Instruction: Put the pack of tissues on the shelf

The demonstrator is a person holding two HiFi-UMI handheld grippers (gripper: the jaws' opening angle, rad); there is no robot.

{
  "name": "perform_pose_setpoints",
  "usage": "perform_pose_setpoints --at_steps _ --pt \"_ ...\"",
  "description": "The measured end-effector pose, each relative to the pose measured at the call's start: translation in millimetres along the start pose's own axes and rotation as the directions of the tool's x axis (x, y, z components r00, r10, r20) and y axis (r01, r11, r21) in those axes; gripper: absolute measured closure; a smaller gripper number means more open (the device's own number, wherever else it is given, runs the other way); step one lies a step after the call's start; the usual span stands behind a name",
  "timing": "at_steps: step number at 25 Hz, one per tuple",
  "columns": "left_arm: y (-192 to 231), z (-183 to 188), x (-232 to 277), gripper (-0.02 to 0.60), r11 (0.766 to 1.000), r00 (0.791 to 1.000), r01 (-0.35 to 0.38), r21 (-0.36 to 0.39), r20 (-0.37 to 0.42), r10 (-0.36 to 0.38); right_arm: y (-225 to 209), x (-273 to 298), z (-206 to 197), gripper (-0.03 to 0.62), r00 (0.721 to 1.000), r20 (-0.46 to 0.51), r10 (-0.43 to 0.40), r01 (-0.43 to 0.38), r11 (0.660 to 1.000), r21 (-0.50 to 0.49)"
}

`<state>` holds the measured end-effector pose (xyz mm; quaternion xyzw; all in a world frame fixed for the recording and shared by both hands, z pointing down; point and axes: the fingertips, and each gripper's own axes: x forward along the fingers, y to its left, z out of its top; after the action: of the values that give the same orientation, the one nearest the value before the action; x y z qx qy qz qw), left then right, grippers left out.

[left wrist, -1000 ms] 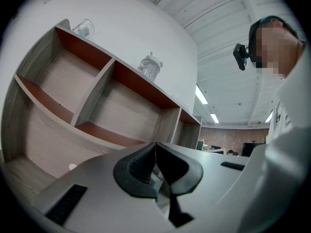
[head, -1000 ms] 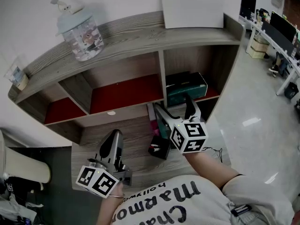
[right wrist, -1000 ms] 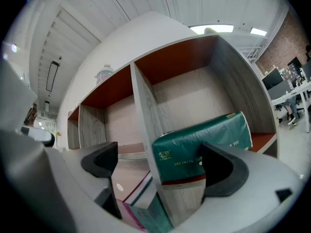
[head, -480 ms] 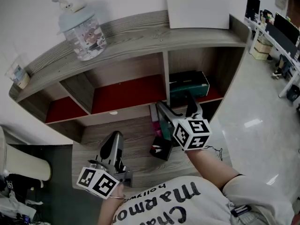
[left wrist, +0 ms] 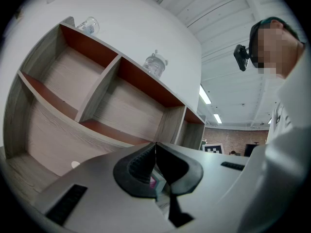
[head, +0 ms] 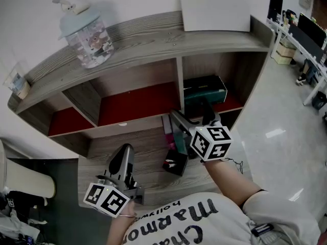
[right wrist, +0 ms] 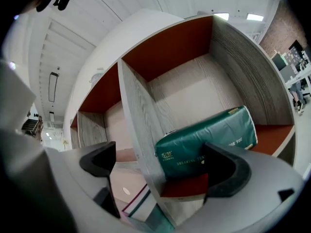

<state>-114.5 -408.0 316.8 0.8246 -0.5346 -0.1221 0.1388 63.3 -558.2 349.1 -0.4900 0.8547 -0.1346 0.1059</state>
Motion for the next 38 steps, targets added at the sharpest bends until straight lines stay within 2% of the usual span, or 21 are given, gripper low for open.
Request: perform_pose_setpoints --at_steps 9,26,31,38 --pt "-1 1 0 0.563 1.000 1.000 0.010 0.008 -0.012 -0.010 -6 5 6 0.014 1.000 -0.003 0.026 -0.026 0.997 0.068" --pt "6 2 -6 0.563 1.000 1.000 -0.001 0.006 -0.019 0.001 -4 10 4 0.005 0.999 -0.026 0.023 -0.022 0.999 0.043" --pt "7 2 -7 0.563 1.000 1.000 0.015 0.001 -0.020 -0.015 -9 6 -1 0.005 0.999 -0.044 0.006 -0.002 0.996 0.092" --pt "4 3 -10 0.563 0.998 0.998 0.063 -0.007 -0.012 -0.063 0 -9 -2 0.005 0.999 -0.053 0.008 -0.004 0.997 0.075"
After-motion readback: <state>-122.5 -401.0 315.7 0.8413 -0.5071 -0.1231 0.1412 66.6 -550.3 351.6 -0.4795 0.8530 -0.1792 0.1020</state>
